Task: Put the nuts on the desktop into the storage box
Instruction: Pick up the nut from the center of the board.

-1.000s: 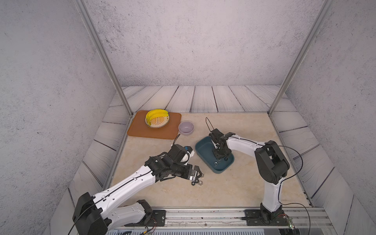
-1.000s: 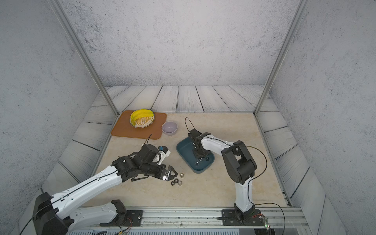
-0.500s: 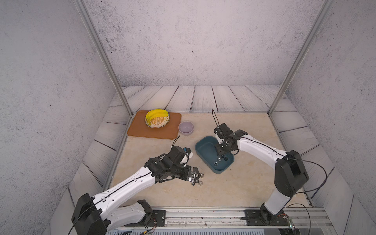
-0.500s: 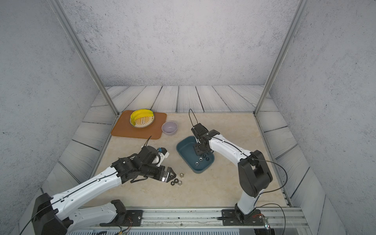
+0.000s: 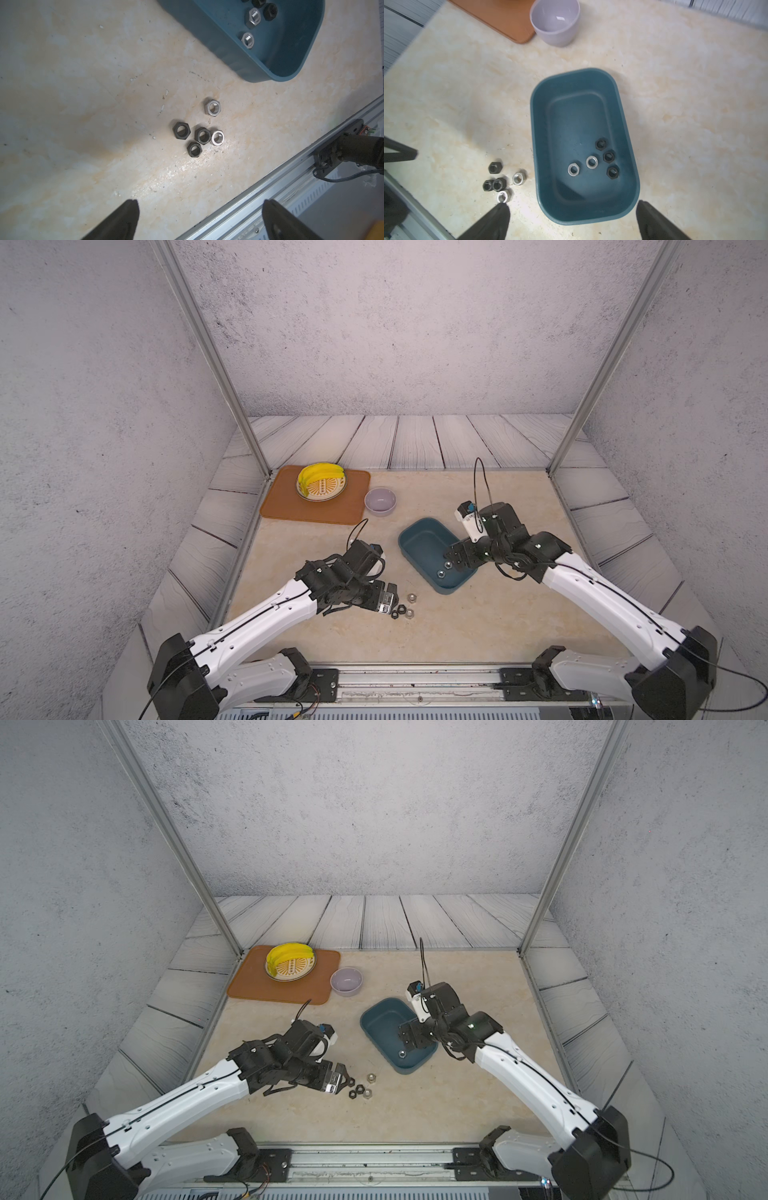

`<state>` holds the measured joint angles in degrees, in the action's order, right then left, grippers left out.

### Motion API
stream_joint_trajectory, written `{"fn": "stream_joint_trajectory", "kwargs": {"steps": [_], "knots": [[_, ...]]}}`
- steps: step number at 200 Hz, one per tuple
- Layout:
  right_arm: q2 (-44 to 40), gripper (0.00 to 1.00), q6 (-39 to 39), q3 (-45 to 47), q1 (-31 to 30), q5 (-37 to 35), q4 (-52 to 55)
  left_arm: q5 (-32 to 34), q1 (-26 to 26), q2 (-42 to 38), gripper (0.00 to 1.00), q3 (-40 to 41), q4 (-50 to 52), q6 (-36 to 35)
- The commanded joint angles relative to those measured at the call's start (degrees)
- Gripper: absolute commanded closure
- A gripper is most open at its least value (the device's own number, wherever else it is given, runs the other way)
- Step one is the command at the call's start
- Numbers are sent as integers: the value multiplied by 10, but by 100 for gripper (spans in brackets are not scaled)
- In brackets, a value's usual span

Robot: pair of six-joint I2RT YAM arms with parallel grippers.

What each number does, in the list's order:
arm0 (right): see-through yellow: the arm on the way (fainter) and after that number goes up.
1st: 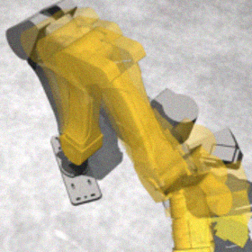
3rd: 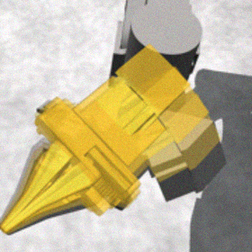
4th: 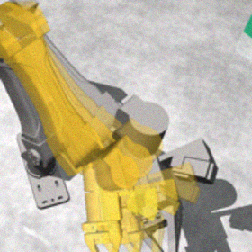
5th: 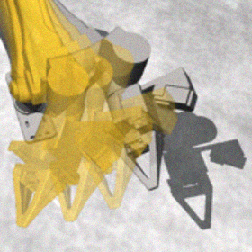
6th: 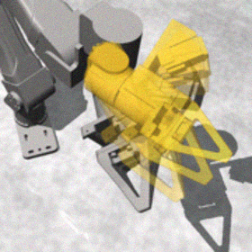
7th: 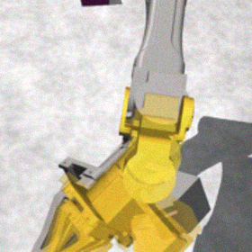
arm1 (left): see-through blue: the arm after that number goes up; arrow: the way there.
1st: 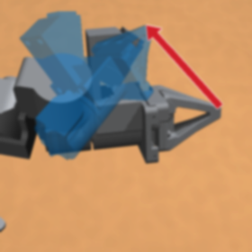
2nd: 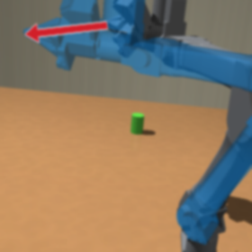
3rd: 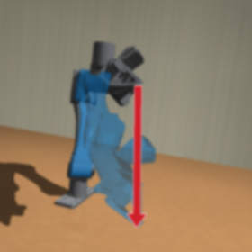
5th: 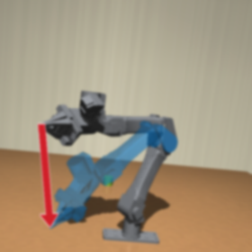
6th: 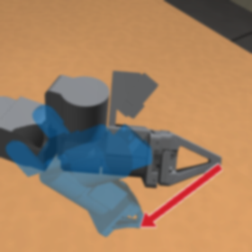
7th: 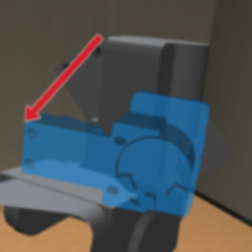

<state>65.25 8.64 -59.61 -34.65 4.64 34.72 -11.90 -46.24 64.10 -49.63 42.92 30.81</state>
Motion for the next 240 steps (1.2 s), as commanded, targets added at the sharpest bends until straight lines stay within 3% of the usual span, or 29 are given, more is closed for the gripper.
{"fn": "stream_joint_trajectory", "kwargs": {"steps": [1, 42, 72, 100, 175, 240], "knots": [[-72, 1, -24, 53, -1, 38, -77, 1, 0, 16, 4, -23, 30, -16], [-219, 1, -156, 183, -1, 228, -190, -1, -12, 33, 6, -36, 28, -25], [-313, 1, -272, 264, -1, 316, -207, 12, -14, 46, 8, -42, 27, -26], [-361, 1, -332, 307, -1, 371, -205, 52, -21, 63, 11, -50, 37, -25], [-349, 1, -348, 312, -1, 375, -167, 104, -43, 160, 15, -84, 58, -32], [-353, 1, -347, 318, 0, 340, -156, 86, -43, 263, 18, -123, 39, -45]]}}
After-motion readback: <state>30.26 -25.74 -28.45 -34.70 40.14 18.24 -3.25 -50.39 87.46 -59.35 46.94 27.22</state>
